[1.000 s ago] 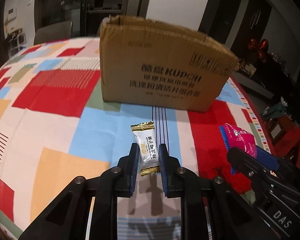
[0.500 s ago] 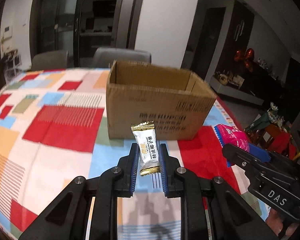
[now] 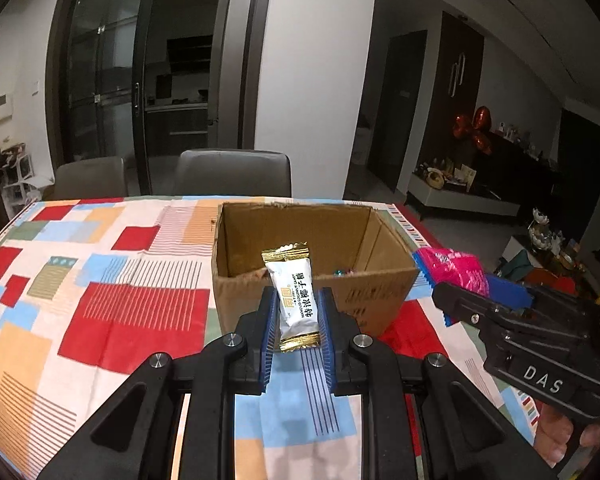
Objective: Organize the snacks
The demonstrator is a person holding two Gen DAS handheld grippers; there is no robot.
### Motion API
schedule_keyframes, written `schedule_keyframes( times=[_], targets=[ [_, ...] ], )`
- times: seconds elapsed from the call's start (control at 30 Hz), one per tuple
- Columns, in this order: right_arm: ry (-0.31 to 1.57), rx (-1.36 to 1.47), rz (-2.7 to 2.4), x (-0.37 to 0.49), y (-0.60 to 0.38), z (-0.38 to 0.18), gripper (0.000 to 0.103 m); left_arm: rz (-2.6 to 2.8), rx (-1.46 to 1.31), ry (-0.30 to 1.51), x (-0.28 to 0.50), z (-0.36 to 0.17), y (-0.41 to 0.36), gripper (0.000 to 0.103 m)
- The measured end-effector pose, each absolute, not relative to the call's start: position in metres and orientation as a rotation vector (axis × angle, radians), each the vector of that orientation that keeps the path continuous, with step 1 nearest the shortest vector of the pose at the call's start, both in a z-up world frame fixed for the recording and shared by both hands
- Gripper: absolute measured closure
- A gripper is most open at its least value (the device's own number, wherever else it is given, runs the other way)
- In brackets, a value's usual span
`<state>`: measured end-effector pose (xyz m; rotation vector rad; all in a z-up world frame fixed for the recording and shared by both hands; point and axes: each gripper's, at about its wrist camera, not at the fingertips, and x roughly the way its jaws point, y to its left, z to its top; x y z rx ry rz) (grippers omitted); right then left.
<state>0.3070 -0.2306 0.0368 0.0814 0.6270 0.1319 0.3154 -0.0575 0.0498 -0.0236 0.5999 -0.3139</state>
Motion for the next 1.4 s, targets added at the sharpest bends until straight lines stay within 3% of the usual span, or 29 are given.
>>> schedule_keyframes(
  times=[0.3,0.8,0.87,0.93,0.97,1.07,1.1,1.4],
  targets=[
    [0.659,0.041,0.139,0.354,-0.229,0.064,0.055,-0.320,0.035,0.633,0.363,0.069,-0.061,0.082],
    [0.854,0.030,0.143,0.426,-0.232,0.066,0.055,-0.336,0.077,0.872,0.442,0.066,-0.078,0.082],
    [0.904,0.051,0.136,0.434,-0.237,0.062,0.055,-0.328,0.086,0.907,0.449,0.065,-0.081,0.077],
    [0.942,0.067,0.131,0.441,-0.240,0.059,0.050,-0.318,0.096,0.932,0.453,0.065,-0.082,0.059],
    [0.957,0.069,0.126,0.443,-0.241,0.058,0.047,-0.306,0.102,0.939,0.454,0.065,-0.081,0.056],
    [0.980,0.071,0.099,0.447,-0.245,0.058,0.041,-0.280,0.116,0.946,0.453,0.067,-0.078,0.051],
    [0.985,0.070,0.092,0.446,-0.246,0.058,0.038,-0.267,0.124,0.951,0.452,0.067,-0.077,0.044],
    [1.011,0.055,0.094,0.423,-0.243,0.058,0.034,-0.213,0.149,0.937,0.423,0.077,-0.067,0.020]
  ],
)
